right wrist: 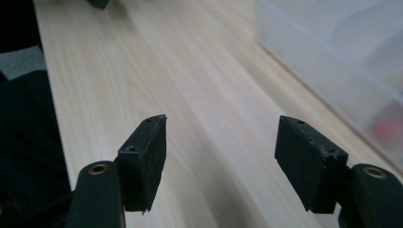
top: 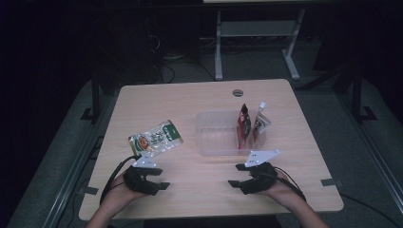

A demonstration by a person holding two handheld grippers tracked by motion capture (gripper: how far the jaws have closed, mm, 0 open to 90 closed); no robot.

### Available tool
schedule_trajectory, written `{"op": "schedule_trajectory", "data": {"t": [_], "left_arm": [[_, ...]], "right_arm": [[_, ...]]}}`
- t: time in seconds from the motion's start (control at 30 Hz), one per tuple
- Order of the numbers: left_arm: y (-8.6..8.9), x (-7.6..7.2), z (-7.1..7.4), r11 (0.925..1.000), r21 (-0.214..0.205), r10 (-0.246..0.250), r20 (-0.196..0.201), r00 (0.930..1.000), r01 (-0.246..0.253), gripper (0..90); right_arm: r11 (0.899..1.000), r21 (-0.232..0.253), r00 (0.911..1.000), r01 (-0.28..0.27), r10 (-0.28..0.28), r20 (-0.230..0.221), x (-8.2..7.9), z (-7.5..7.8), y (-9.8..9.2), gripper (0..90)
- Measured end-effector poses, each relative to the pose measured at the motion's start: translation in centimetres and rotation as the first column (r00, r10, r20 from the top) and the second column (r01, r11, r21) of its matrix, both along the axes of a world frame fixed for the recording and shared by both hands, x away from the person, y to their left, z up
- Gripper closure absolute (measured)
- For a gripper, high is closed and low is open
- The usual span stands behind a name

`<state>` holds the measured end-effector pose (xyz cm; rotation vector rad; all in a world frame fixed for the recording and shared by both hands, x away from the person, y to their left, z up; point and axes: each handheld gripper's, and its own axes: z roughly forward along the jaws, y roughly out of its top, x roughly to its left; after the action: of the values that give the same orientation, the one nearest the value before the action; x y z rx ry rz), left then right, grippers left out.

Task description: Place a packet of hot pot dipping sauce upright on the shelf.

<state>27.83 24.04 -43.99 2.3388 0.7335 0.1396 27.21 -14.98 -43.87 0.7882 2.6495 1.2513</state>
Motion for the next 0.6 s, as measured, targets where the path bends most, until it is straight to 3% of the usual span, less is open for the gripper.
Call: {"op": "schedule_trajectory", "data": {"t": [0.23,0.47,0.6], "left_arm": [[0.9,0.3,0.5,0.9992,-0.002,0.04,0.004,0.9992,-0.04,37.8],[1.6,1.1,1.6,0.9976,0.005,0.068,0.037,0.997,-0.069,38.1],[2.3,2.1,2.5,0.9927,-0.001,0.12,0.053,0.9913,-0.12,40.1]], "right_arm": [[0.999,-0.016,0.999,-0.044,0.043,-0.01,-0.3,-0.4,0.9,34.0],[0.998,-0.025,0.9979,-0.063,0.062,-0.019,-0.6,-0.5,1.2,34.0],[0.998,-0.028,0.9979,-0.064,0.064,-0.013,-0.6,-0.6,1.3,33.6]]}}
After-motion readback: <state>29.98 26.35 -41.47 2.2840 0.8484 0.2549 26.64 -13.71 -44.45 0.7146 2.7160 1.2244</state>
